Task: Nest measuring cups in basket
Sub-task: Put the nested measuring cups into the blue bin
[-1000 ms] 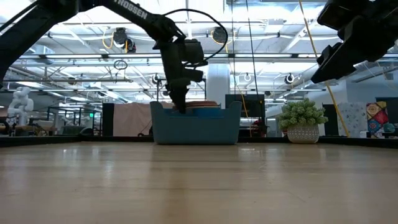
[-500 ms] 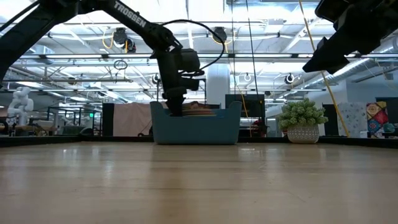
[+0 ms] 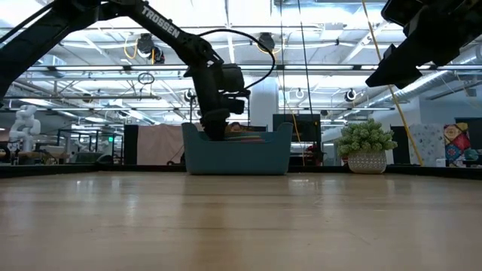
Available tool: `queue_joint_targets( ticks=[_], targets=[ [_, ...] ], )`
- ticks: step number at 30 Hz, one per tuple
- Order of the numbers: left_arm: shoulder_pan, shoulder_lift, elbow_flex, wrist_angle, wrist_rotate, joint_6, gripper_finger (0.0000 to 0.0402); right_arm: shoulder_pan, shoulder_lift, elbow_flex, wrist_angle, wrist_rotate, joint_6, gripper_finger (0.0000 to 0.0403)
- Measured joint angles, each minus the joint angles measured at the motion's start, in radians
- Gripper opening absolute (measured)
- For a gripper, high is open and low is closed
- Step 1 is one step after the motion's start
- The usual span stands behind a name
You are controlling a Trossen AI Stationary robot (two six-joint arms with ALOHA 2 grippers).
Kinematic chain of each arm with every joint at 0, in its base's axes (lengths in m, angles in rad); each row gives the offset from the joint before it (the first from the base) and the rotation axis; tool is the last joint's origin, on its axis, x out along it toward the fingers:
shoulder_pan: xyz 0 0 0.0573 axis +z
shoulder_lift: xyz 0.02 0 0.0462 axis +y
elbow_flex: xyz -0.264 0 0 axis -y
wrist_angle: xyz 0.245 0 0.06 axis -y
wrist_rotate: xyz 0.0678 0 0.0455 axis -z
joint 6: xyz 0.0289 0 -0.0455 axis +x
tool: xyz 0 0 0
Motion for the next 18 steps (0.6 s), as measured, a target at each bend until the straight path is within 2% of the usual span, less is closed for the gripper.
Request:
queue_joint_targets(
  ticks=[18],
  targets=[
    [-0.004, 0.007, 0.0, -0.022, -0.015, 0.009, 0.0145, 0.0, 0.0, 0.0, 0.0, 0.0, -0.008, 0.0157]
  ],
)
